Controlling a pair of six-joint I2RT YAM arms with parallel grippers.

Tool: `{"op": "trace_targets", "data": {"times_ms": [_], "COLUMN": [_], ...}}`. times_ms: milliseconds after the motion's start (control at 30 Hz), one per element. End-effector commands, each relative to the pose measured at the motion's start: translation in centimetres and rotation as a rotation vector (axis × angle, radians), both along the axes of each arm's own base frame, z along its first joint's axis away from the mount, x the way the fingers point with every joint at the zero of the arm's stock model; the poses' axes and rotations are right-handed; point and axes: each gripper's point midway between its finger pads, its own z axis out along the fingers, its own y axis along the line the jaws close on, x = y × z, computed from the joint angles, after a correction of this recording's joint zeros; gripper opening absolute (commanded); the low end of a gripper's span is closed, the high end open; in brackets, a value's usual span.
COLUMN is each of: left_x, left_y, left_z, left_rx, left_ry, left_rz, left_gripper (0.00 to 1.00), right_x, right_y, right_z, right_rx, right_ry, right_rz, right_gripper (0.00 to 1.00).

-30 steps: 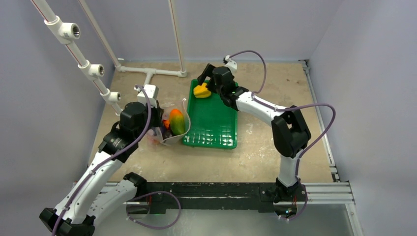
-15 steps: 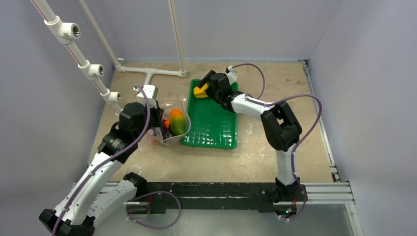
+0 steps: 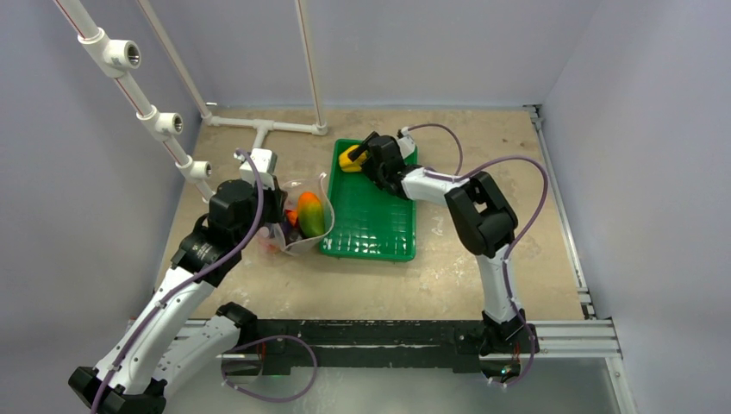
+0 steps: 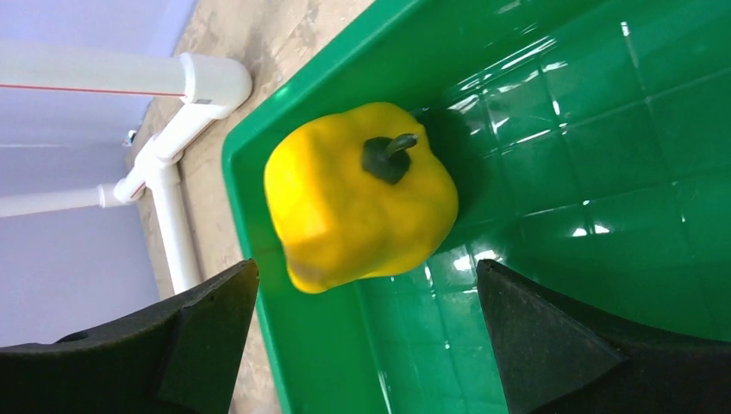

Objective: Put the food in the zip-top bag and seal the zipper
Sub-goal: Pick up the fake vegetable from the bin.

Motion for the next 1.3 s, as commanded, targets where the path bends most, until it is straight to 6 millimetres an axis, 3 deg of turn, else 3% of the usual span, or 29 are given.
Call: {"op": "trace_targets", "data": {"times_ms": [0, 400, 767, 1033, 1267], "left_x": [0.2, 0.2, 0.1, 0.2, 0.2], "left_y": [-0.4, -0.3, -0.3, -0.3, 0.0], "left_z": [0.7, 0.7, 0.6, 0.7, 0.7], "left_rx": [-0.026, -0.025, -0.022, -0.022, -0.017], "left_ry": [-0.027, -0.028, -0.027, -0.028, -0.028], "left_rz": [-0.009, -0.008, -0.009, -0.004, 0.006], "left_gripper": [0.0, 0.0, 0.0, 0.0, 0.0], "right_x": [1.5, 2.6, 2.1, 1.1, -0.4], "right_y": [-0.1, 0.6, -0.1, -1.1, -2.4], "right_z": [0.6, -1.5, -2.4, 1.0, 4.5], "right_rx": [0.055, 0.09, 0.08, 0.074, 0.052], "right_ry": [-0.019, -0.01, -0.027, -0.116, -0.194], "right_rz": [-0.036, -0.028, -0.038, -0.02, 0.0], "right_gripper": [0.99, 0.95, 0.68, 0.3, 0.18]}}
